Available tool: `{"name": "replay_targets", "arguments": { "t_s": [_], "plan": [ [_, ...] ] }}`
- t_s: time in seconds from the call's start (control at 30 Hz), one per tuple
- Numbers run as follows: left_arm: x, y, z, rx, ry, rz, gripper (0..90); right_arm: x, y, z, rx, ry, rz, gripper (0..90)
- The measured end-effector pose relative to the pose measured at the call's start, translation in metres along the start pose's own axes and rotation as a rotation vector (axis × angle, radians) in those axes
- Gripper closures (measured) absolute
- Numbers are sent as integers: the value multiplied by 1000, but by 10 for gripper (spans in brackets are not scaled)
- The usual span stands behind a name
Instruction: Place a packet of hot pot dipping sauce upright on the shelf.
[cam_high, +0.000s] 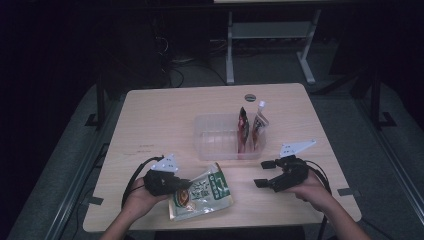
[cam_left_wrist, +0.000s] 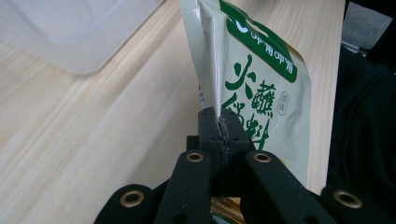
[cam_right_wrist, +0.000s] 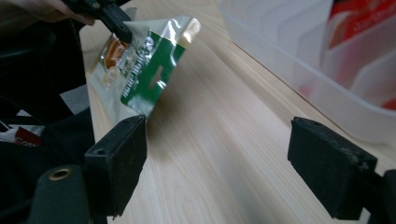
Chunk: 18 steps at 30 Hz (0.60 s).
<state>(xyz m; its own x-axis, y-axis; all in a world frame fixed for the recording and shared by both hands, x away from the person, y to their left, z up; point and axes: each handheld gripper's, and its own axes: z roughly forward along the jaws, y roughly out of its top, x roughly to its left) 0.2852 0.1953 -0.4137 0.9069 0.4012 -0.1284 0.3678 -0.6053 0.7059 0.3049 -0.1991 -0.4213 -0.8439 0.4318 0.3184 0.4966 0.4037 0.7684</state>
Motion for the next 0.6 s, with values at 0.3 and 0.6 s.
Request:
{"name": "replay_targets", "arguments": {
  "t_s": [0.3,0.6],
  "plan": [
    [1,19,1,-57,22,11,900,3,23,15,-13,71,-16,216],
    [0,38,6,-100,26,35,900,2,40,34,-24,138,-20,239]
  ]
}}
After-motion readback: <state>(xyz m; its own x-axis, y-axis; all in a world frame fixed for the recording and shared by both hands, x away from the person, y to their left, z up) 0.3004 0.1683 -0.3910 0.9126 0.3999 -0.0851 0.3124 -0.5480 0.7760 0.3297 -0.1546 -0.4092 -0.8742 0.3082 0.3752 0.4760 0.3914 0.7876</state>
